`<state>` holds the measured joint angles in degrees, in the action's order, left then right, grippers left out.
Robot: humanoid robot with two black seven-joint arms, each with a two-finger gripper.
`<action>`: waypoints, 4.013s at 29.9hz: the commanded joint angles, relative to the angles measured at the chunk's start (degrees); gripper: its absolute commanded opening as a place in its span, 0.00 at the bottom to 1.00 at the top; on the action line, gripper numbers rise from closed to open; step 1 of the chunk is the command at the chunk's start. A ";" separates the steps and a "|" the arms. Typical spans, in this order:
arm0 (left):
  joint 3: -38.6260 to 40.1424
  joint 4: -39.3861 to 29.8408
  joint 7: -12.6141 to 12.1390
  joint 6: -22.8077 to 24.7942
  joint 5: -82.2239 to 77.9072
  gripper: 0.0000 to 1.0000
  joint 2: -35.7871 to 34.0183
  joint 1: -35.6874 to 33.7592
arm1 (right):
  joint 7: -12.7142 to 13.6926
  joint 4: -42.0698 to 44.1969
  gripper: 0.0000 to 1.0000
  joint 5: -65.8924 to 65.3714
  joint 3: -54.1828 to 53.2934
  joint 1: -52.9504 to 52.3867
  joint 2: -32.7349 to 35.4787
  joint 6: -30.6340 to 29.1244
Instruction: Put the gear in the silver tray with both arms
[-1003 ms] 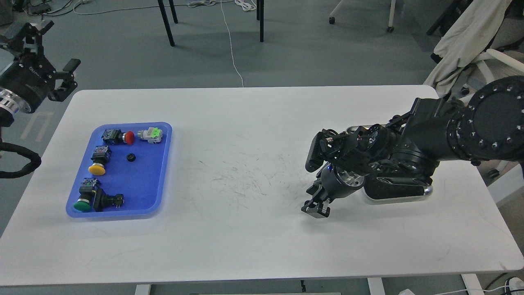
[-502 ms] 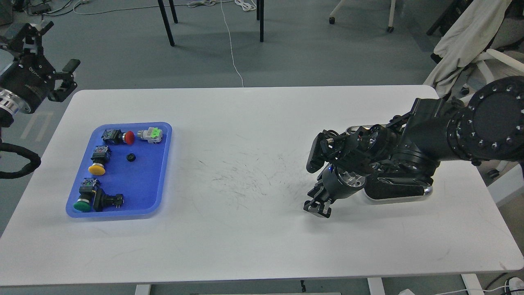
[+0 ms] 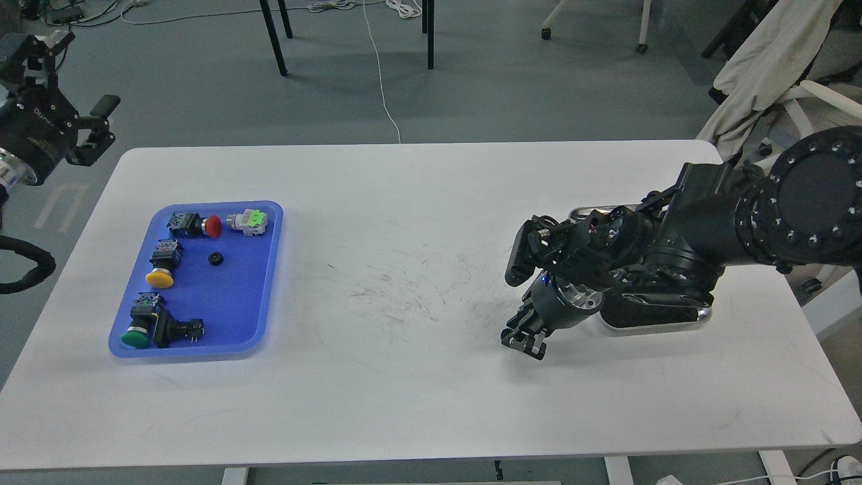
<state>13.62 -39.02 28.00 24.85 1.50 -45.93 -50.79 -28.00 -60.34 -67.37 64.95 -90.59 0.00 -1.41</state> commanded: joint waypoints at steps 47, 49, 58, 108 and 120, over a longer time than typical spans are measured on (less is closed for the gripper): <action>-0.09 -0.44 0.00 -0.33 -0.18 0.98 0.05 0.34 | 0.00 1.11 0.02 -1.61 0.00 -3.63 22.40 -1.14; -0.09 -0.53 0.00 -0.42 -0.18 0.98 0.31 0.34 | 0.00 1.10 0.02 -2.76 0.00 -2.58 23.99 -1.14; -0.09 -0.53 0.00 -0.42 -0.18 0.98 0.31 0.34 | 0.00 1.98 0.02 -4.35 -0.62 4.37 28.13 -0.26; -0.70 -0.88 0.00 -0.16 -0.45 0.98 -0.13 1.75 | 0.00 9.19 0.87 19.28 -24.94 7.54 34.88 -0.96; -1.06 -6.85 -0.22 -2.44 -1.59 0.98 0.66 2.63 | 0.00 8.66 0.87 38.61 -52.90 14.82 46.49 -0.44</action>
<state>12.80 -44.56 28.00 23.30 0.59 -45.66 -48.22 -27.99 -51.76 -34.03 16.23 -77.65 44.64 -1.82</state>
